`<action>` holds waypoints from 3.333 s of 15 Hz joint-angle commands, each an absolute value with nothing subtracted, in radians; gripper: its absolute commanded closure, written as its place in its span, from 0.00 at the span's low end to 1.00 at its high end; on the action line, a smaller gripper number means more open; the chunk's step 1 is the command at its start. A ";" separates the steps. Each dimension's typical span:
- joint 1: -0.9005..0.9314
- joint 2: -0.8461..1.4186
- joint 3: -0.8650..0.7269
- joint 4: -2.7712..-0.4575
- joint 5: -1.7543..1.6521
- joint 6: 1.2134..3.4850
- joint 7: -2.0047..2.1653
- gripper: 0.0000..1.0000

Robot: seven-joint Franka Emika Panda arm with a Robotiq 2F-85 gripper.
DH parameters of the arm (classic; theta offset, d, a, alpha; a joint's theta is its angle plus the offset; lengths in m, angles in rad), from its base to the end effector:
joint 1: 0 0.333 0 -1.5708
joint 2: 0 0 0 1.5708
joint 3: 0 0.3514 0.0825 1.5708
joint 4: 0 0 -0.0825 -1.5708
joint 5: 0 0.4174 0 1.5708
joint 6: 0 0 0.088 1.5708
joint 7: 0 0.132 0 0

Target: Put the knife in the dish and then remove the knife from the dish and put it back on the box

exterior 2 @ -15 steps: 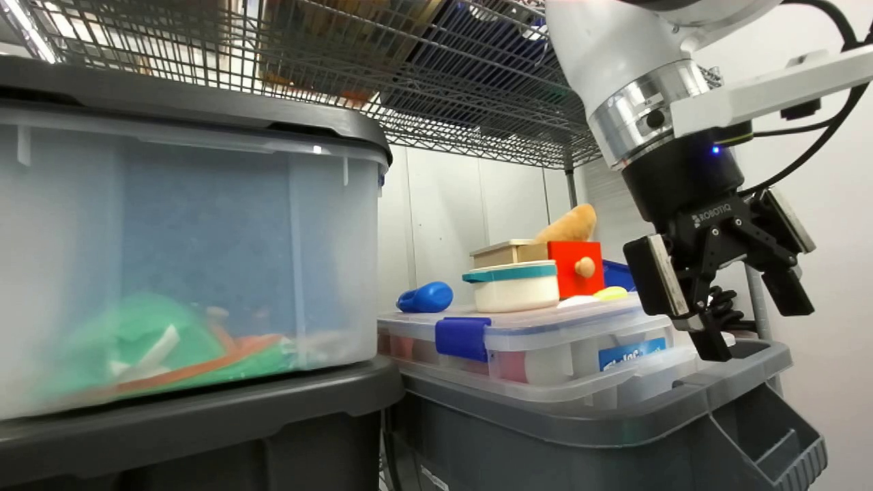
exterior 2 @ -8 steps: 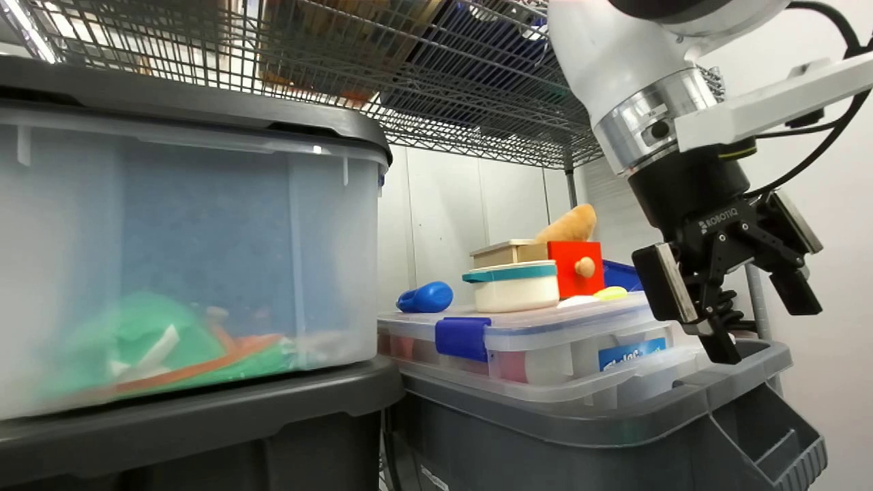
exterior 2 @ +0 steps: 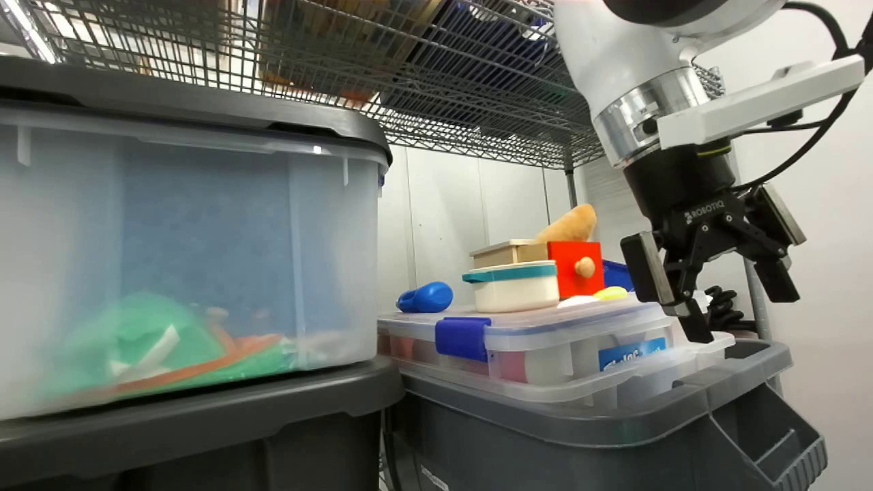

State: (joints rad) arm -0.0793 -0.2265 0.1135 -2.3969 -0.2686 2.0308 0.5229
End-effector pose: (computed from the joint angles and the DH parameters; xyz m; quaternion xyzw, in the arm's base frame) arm 0.4635 -0.0052 0.3858 0.9736 -0.1753 -0.0329 0.1425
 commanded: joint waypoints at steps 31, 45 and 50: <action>-0.062 -0.170 -0.054 -2.189 -0.029 2.324 -0.065 0.00; -0.073 0.024 -0.062 -2.137 -0.030 2.431 -0.240 0.00; -0.077 0.056 -0.061 -2.109 -0.027 2.431 -0.257 0.00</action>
